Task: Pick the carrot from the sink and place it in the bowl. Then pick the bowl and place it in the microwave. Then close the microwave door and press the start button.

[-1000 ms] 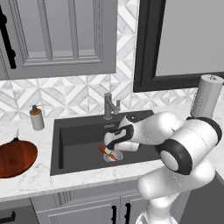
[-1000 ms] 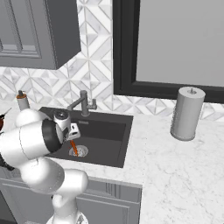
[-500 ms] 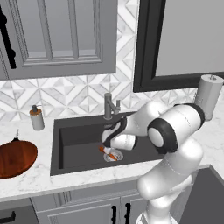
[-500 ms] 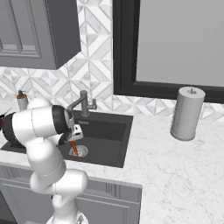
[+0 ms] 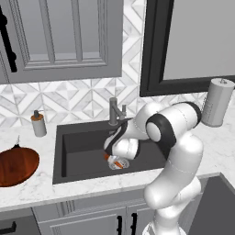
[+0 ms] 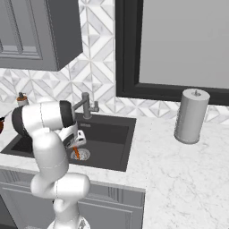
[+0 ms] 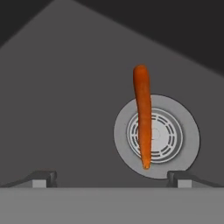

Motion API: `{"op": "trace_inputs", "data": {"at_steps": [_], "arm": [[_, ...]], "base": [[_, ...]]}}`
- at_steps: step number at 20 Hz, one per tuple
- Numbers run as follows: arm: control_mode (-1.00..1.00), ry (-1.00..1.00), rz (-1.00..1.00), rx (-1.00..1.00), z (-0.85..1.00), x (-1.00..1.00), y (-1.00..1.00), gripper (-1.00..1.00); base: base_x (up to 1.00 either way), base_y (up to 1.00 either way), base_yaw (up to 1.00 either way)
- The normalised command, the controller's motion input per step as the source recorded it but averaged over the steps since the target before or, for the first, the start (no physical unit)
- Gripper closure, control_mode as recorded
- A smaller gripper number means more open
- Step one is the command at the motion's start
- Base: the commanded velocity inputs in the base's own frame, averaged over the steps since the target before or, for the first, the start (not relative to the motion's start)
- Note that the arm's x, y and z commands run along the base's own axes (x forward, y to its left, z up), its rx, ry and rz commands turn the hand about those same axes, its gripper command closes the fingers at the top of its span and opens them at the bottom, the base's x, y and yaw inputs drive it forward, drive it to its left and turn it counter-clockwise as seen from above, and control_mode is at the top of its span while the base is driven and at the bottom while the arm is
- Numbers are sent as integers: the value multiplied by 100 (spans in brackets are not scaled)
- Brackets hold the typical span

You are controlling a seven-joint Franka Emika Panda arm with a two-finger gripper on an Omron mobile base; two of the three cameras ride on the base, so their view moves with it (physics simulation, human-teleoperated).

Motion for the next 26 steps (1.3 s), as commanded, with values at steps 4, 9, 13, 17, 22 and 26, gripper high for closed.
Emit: {"op": "trace_inputs", "data": {"at_steps": [4,9,13,17,22,26], "arm": [[-100,0,0,0,-27,2,0,-100],[-100,0,0,0,-20,13,0,-100],[-100,0,0,0,-24,24,0,-100],[-100,0,0,0,-29,29,0,-100],[-100,0,0,0,-30,24,0,-100],[-100,0,0,0,-27,22,0,-100]], "base": [[0,0,0],[0,0,0],[0,0,0],[0,0,0],[0,0,0],[0,0,0]]}}
